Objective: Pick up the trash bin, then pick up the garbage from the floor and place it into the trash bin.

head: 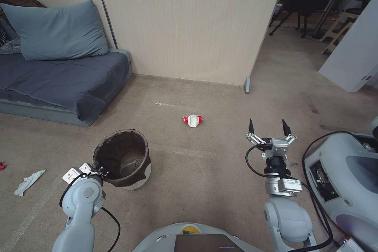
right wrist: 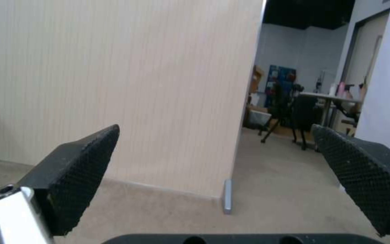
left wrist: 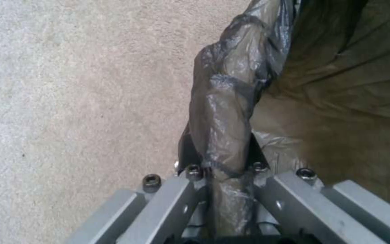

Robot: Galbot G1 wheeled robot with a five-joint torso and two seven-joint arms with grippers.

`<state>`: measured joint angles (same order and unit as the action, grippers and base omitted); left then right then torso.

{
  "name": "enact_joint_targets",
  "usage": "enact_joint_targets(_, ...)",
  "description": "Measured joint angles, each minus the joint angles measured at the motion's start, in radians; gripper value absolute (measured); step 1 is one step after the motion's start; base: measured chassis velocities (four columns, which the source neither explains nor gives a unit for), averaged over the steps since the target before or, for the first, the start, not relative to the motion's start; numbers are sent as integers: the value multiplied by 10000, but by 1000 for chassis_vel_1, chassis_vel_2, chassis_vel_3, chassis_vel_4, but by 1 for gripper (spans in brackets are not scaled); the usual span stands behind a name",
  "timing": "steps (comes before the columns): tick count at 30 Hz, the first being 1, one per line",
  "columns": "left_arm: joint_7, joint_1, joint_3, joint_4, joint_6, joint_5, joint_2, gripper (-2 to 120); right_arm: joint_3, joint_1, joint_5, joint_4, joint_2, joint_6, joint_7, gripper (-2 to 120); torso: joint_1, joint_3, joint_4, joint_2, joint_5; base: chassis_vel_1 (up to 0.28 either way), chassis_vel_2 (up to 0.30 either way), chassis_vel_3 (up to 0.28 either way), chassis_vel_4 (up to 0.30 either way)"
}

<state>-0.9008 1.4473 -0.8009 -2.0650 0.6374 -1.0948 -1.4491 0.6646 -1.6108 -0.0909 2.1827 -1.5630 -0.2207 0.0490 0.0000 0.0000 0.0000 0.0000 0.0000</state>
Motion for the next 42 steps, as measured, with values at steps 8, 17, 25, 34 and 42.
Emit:
enact_joint_targets(8, 162, 19, 27, 197, -88, 50, -27, 0, 10, -68, -22, 120, -9, -7, -22, 100, 0, -1, 0, 1, 7, 0, 0, 0, 0)
enact_joint_targets(17, 1163, 299, 194, -1394, 360, 1792, 81, 0, 17, -102, -197, 242, -51, -35, -65, 100, 0, 2, -1, 0, -3, 0, 0, 0, 0)
enact_joint_targets(25, 3950, 895, 358, -2863, 1014, 3712, 644, 0, -40, -116, -145, 242, -280, -204, 158, 100, 0, 0, -2, 0, -1, 0, 0, 0, 0)
enact_joint_targets(34, 7557, 1475, 562, -3012, 1018, 5967, 1452, 0, 59, -269, -106, 492, -440, -208, 186, 100, 0, 0, 0, 0, -1, 0, 0, 0, 0)
enact_joint_targets(42, 9868, 2009, 722, -3728, 999, 7511, 2511, 0, 21, -249, -155, 414, -458, -308, 166, 100, 0, 0, 1, 0, 0, 0, 0, 0, 0)
